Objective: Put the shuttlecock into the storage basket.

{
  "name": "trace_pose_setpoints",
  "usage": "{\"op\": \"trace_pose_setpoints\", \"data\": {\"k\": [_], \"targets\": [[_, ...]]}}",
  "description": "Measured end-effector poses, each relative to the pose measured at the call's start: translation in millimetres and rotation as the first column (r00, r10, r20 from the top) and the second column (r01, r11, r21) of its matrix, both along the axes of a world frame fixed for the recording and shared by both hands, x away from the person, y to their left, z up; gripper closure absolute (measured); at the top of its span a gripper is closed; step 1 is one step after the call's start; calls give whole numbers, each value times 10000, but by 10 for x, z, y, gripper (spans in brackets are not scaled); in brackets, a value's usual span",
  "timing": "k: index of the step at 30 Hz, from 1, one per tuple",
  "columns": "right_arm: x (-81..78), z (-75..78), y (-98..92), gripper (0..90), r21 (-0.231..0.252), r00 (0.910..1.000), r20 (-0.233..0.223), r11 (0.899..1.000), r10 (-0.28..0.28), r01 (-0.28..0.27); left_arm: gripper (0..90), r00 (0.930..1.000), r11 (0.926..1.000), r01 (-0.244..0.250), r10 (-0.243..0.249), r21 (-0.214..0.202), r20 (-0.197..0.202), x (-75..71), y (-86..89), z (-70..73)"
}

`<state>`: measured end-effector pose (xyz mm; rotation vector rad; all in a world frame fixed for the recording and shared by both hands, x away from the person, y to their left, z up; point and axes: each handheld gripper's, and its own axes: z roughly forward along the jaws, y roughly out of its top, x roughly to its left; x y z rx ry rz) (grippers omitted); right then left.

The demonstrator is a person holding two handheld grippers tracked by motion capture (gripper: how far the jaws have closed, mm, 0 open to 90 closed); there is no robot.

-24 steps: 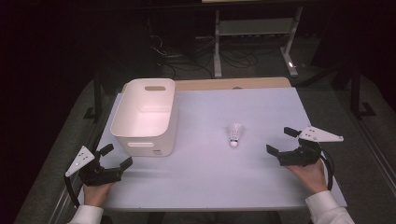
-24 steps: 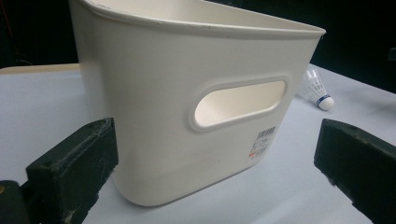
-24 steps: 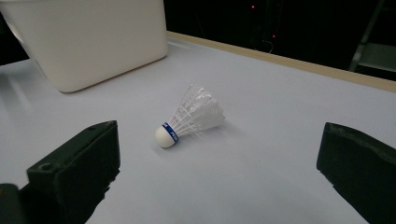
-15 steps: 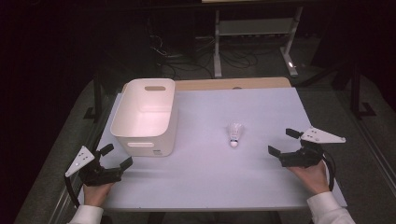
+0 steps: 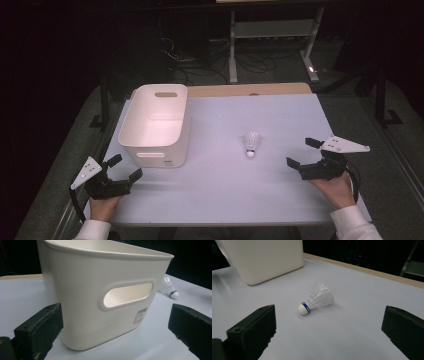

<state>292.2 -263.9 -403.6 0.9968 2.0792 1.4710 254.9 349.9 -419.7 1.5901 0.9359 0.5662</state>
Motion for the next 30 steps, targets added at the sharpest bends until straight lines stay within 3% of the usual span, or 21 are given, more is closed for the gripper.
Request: {"op": "trace_pose_setpoints", "data": {"k": [13, 30], "targets": [[55, 65, 88, 0, -348, 9998, -149, 9993, 130, -135, 0, 10000, 10000, 41, -41, 6, -71, -2, 3, 6], [124, 135, 122, 0, -436, 9988, -354, 9985, 328, -344, 0, 10000, 9999, -71, 71, -140, -39, -6, -11, 10]]}}
